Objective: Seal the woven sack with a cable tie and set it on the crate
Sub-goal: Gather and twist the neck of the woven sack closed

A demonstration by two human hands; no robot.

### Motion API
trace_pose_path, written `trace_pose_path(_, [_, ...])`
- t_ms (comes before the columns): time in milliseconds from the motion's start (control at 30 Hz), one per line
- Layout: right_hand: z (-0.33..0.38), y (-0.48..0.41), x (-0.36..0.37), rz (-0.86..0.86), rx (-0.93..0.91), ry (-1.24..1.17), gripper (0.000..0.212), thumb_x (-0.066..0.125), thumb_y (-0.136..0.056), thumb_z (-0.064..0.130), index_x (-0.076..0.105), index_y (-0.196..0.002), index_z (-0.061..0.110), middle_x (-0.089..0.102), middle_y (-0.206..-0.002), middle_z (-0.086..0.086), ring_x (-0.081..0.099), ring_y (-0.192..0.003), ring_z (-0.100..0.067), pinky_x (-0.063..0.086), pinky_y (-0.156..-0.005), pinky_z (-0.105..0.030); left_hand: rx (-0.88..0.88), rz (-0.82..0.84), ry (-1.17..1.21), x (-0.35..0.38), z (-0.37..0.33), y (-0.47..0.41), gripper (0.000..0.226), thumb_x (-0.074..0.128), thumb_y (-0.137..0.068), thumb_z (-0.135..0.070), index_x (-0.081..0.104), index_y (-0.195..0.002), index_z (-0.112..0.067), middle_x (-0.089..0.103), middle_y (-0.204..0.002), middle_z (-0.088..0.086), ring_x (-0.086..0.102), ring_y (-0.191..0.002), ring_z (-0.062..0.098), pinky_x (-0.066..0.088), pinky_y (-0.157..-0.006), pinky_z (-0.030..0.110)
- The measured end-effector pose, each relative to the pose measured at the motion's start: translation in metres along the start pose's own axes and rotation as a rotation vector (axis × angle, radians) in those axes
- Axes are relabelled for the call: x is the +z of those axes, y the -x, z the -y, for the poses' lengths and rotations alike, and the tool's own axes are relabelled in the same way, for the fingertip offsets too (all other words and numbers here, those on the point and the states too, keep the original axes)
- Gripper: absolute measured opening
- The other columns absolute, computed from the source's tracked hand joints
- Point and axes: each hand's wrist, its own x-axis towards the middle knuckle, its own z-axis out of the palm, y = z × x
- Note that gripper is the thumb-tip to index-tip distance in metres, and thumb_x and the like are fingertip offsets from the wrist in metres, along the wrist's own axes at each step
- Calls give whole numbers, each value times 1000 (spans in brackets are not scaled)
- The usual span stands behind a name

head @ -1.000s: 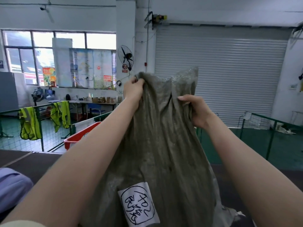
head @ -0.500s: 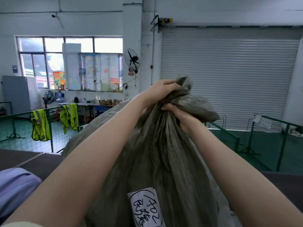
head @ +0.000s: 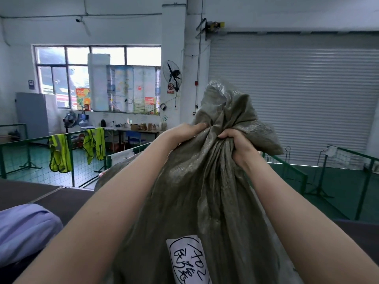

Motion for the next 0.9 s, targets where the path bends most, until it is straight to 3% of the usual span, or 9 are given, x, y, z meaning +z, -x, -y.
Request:
trace_pose_path(100, [6,3,-1,8,28,90,26,34,-81,1,59,-77,2,70,-53,-4,67,-48,-15,56,-51,-19,93,-132,85,-2,-2,-1,22,67,-82,-32,64,-88,-11,63,-77,2,59,-67,12,48,-57,21])
trace_pose_path(233, [15,5,2,11,59,234,21,41,-81,3,61,-73,3,69,-50,-4,65,-44,-15,54,-47,-18,245,-349,-54,-9,-8,-6,8,66,-80,-21,62,-78,-15,59,-75,2,56,-80,19,44,-67,29])
trace_pose_path(400, [18,8,0,126,85,363,17,62,-79,28,69,-85,13,77,-72,-1,72,-67,-13,55,-72,-28,421,-552,-89,-18,-24,2,14,58,-81,-13,64,-93,-17,61,-86,2,56,-87,20,44,-75,28])
trace_pose_path(467, [15,7,5,170,95,394,23,63,-79,36,69,-88,17,77,-76,2,73,-71,-11,56,-72,-26,501,-512,-58,-14,-37,7,28,54,-84,-8,63,-110,-13,61,-97,6,56,-91,20,48,-76,28])
trace_pose_path(533, [10,7,16,188,60,375,17,60,-84,34,68,-88,20,77,-74,5,72,-70,-9,57,-69,-23,518,-353,140,-6,-52,13,34,51,-87,-2,57,-120,-8,58,-101,8,56,-89,17,50,-72,18])
trace_pose_path(633, [-1,3,29,106,-93,315,16,66,-81,27,67,-96,22,74,-97,1,69,-90,-15,52,-88,-32,449,-81,322,5,-65,20,34,49,-91,-4,55,-124,-6,57,-106,8,55,-97,18,49,-89,27])
trace_pose_path(733, [-11,0,34,7,-145,271,32,72,-74,23,66,-106,19,69,-113,-5,64,-104,-21,48,-97,-37,452,68,293,5,-58,21,33,50,-91,-11,56,-123,-10,60,-98,1,58,-92,13,48,-83,21])
trace_pose_path(800, [-14,-1,34,-50,-129,223,28,69,-75,20,67,-102,14,71,-101,-6,66,-92,-21,53,-85,-32,478,43,339,1,-52,19,30,50,-91,-17,57,-120,-13,60,-96,-1,58,-90,12,48,-82,23])
trace_pose_path(900, [-14,-3,30,-110,-91,136,11,64,-76,15,67,-86,11,70,-76,-5,65,-67,-18,54,-61,-22,481,-225,316,-8,-45,13,23,49,-92,-26,55,-113,-16,59,-103,2,55,-96,19,45,-84,32])
